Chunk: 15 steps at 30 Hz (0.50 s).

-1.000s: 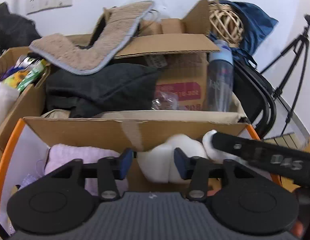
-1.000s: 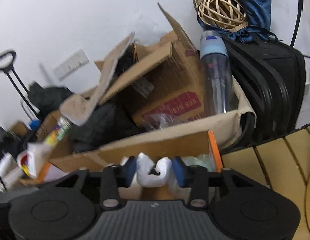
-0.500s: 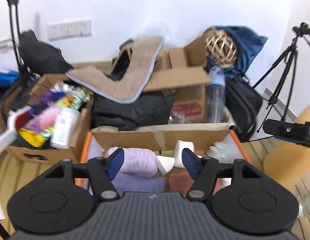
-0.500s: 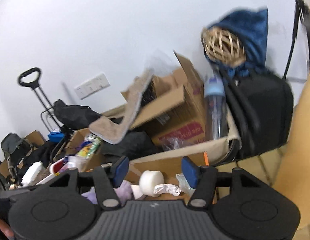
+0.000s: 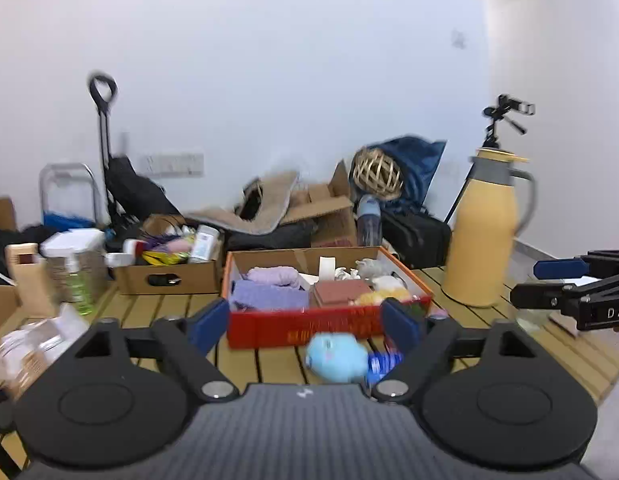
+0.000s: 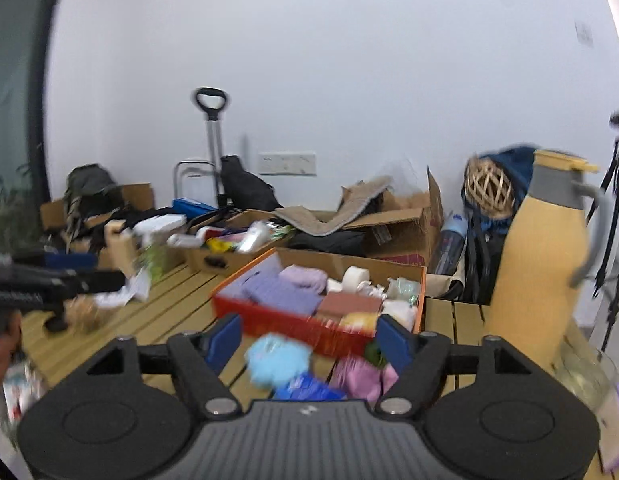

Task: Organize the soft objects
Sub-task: 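Return to the table and grasp the pink satin bow with both grippers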

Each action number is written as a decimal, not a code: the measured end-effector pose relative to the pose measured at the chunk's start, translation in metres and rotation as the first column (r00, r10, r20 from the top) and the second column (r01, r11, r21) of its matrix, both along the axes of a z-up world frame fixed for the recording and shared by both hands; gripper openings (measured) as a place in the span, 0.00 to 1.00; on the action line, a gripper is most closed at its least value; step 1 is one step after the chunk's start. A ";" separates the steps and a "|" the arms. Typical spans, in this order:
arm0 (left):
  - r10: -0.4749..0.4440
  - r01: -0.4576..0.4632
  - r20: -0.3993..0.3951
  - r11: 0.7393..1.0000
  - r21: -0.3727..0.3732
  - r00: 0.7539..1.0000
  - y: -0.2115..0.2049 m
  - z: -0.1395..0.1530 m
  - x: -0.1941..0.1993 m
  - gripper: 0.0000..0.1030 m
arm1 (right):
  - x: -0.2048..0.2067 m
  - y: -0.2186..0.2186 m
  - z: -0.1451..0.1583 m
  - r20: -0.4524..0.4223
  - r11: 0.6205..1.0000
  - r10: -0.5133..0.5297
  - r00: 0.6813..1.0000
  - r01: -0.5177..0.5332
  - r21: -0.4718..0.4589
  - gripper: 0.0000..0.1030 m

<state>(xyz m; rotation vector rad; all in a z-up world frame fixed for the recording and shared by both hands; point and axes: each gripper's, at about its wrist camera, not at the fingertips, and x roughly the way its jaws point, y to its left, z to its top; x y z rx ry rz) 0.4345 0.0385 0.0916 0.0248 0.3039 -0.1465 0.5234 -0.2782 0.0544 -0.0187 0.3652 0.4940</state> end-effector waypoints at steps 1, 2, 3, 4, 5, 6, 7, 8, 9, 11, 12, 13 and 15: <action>-0.004 0.004 0.020 1.000 0.005 1.000 0.000 -0.008 -0.022 0.89 | -0.026 0.001 -0.009 0.030 1.000 0.012 0.999 -0.012 -0.027 0.80; -0.006 0.005 0.026 1.000 0.007 1.000 0.001 -0.017 -0.046 0.90 | -0.051 0.002 -0.018 0.068 0.997 0.032 0.997 -0.027 -0.072 0.80; -0.006 0.006 0.026 1.000 0.007 1.000 0.001 -0.025 -0.066 0.90 | -0.072 0.003 -0.025 0.098 0.994 0.039 0.994 -0.029 -0.103 0.80; -0.004 0.004 0.024 1.000 -0.005 1.000 0.003 -0.032 -0.082 0.90 | -0.093 0.002 -0.033 0.113 0.993 0.026 0.993 -0.012 -0.121 0.81; -0.002 0.003 0.015 1.000 -0.026 1.000 0.007 -0.039 -0.097 0.91 | -0.110 0.002 -0.038 0.107 0.993 0.012 0.994 0.001 -0.117 0.82; -0.001 0.001 -0.002 0.999 -0.046 1.000 0.009 -0.045 -0.107 0.91 | -0.127 -0.001 -0.044 0.094 0.996 0.013 0.995 -0.005 -0.087 0.83; 0.000 -0.001 -0.019 0.999 -0.053 1.000 0.011 -0.048 -0.112 0.91 | -0.139 -0.003 -0.047 0.076 0.999 0.021 0.997 -0.017 -0.048 0.83; 0.000 -0.002 -0.032 0.999 -0.046 0.999 0.010 -0.051 -0.117 0.91 | -0.147 -0.004 -0.050 0.050 0.999 0.037 0.998 -0.036 -0.016 0.83; 0.004 -0.005 -0.034 0.999 -0.035 0.999 0.009 -0.052 -0.120 0.91 | -0.154 -0.004 -0.051 0.032 0.999 0.052 0.998 -0.052 -0.011 0.83; 0.013 -0.013 -0.030 1.000 -0.021 0.999 0.007 -0.050 -0.121 0.91 | -0.164 0.002 -0.051 0.042 0.998 0.059 0.997 -0.057 -0.038 0.83; 0.010 -0.011 -0.026 1.000 -0.028 1.000 0.009 -0.050 -0.120 0.91 | -0.167 0.004 -0.049 0.050 0.997 0.066 0.997 -0.063 -0.046 0.83; 0.006 -0.007 -0.025 0.999 -0.036 1.000 0.009 -0.050 -0.119 0.91 | -0.168 0.006 -0.048 0.054 0.997 0.068 0.996 -0.066 -0.042 0.83; -0.004 0.003 -0.029 0.999 -0.043 1.000 0.007 -0.052 -0.115 0.91 | -0.160 0.007 -0.049 0.049 0.998 0.064 0.997 -0.063 -0.025 0.83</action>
